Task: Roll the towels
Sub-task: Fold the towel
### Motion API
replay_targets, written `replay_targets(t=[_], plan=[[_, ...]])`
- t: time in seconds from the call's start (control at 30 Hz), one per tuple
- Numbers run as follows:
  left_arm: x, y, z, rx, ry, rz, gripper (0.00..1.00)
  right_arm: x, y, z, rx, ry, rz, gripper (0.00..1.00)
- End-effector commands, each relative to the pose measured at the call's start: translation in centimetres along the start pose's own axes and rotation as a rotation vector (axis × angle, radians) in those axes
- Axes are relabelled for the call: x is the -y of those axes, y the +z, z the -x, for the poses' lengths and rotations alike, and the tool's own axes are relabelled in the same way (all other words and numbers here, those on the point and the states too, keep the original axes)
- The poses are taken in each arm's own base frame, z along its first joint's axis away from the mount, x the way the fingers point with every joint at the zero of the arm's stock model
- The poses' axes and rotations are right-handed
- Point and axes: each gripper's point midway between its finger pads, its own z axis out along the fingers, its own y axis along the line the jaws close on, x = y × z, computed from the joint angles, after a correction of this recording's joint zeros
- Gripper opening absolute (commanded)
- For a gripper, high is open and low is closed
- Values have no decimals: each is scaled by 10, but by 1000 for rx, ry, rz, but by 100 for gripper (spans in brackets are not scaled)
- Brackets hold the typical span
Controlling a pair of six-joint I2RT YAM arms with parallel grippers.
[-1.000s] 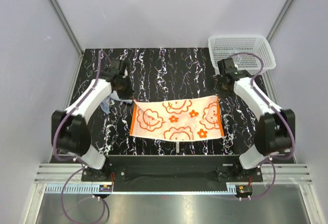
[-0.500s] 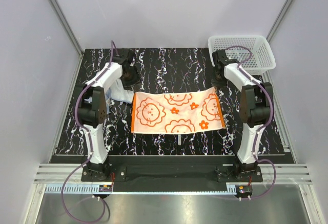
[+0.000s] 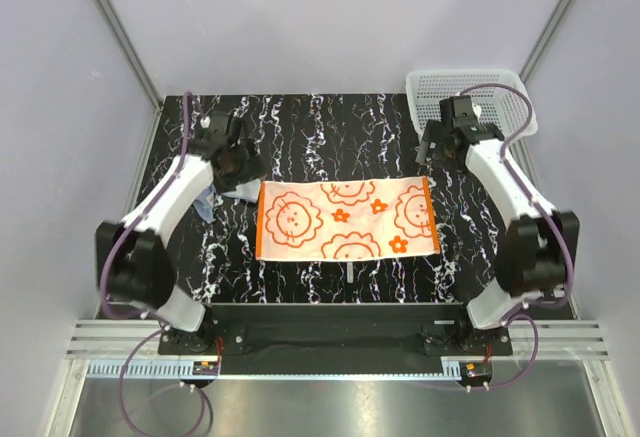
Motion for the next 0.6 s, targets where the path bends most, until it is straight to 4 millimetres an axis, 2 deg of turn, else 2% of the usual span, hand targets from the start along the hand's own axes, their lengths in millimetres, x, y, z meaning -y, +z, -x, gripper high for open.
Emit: replay_targets(t=[0.0, 0.03, 0.07, 0.1, 0.13, 0.17, 0.2, 0.23, 0.3, 0.4, 0.57], plan=[[8, -27, -34, 26, -35, -76, 77, 7, -48, 1, 84, 53, 64, 99], [13, -30, -48, 5, -44, -116, 77, 11, -57, -9, 85, 70, 75, 100], [9, -22, -81, -45, -57, -110, 76, 12, -61, -17, 78, 77, 88, 100], [10, -33, -88, -22, -68, -143, 75, 13, -65, -23, 72, 88, 100, 100], [15, -33, -102, -27, -79, -169, 73, 16, -71, -34, 68, 108, 117, 100], [5, -26, -123, -56, -84, -155, 71, 12, -74, -41, 54, 119, 150, 100], [4, -31, -129, -38, -92, -181, 70, 12, -73, -52, 31, 133, 164, 100], [6, -30, -136, -50, -98, -216, 69, 11, -81, -55, 37, 143, 191, 100], [-8, -23, -153, -65, -125, -194, 68, 8, -84, -65, 15, 152, 221, 100], [-14, -16, -169, -96, -148, -199, 66, 11, -90, -69, 15, 154, 226, 100], [-26, -6, -180, -111, -171, -149, 67, 13, -95, -73, 9, 150, 226, 100]])
